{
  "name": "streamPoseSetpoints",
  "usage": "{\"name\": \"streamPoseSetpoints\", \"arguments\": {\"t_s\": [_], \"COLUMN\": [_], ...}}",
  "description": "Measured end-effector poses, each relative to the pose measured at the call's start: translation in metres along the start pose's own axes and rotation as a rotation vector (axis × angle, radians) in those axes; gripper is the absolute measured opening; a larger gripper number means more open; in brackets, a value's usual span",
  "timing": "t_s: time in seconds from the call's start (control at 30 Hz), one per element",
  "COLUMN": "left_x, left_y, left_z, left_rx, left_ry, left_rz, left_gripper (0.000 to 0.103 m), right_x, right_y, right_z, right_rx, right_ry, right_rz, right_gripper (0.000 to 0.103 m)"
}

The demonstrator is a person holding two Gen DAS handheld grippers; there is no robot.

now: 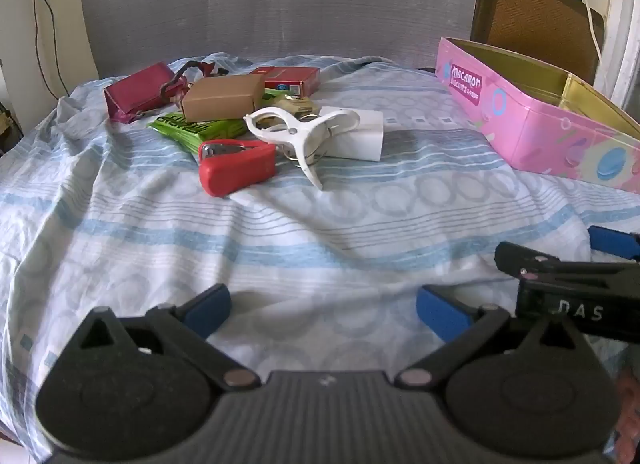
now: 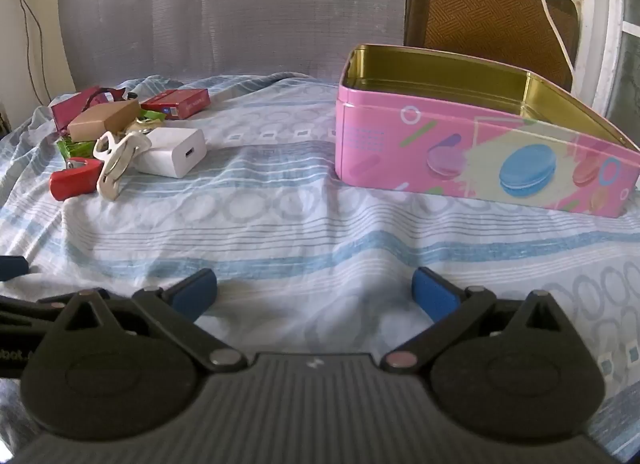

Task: Organize rigid objects
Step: 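Move the right tool toward the white clip beside the charger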

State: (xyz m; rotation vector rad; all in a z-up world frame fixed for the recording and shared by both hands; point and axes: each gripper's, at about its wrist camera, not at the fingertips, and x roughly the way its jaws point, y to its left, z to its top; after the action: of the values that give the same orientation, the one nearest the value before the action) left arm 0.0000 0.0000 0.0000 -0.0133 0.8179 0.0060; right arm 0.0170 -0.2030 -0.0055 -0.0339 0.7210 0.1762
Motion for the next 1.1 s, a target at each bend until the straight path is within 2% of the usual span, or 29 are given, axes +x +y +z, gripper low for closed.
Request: {"name": "streamPoseSetpoints", "arguments": {"t_s": [0.5, 0.83, 1.1], "left_x": [-0.001, -0.004, -0.004], "left_y": [0.001, 0.000, 0.001], "left_z": [-0.001, -0.001, -0.004], "left_rx": [0.003, -0.020, -0.004], "left_ry": [-0.004, -0.008, -0.040], "left_rz": [0.003, 0.015, 0.006], "left_gripper": [0.103, 0.103, 0.103], "right_x": [-0.012, -0.026, -0.031], "right_y": [-0.011, -0.039, -0.037], "right_z": [0.000, -0.009, -0.012], "right_rx": [0.062, 0.302, 0.379], "right_ry": [-0.021, -0.110, -0.142], "right_rz": [0.049, 0.210, 0.243], "right_gripper": [0.103, 0.103, 0.103]}}
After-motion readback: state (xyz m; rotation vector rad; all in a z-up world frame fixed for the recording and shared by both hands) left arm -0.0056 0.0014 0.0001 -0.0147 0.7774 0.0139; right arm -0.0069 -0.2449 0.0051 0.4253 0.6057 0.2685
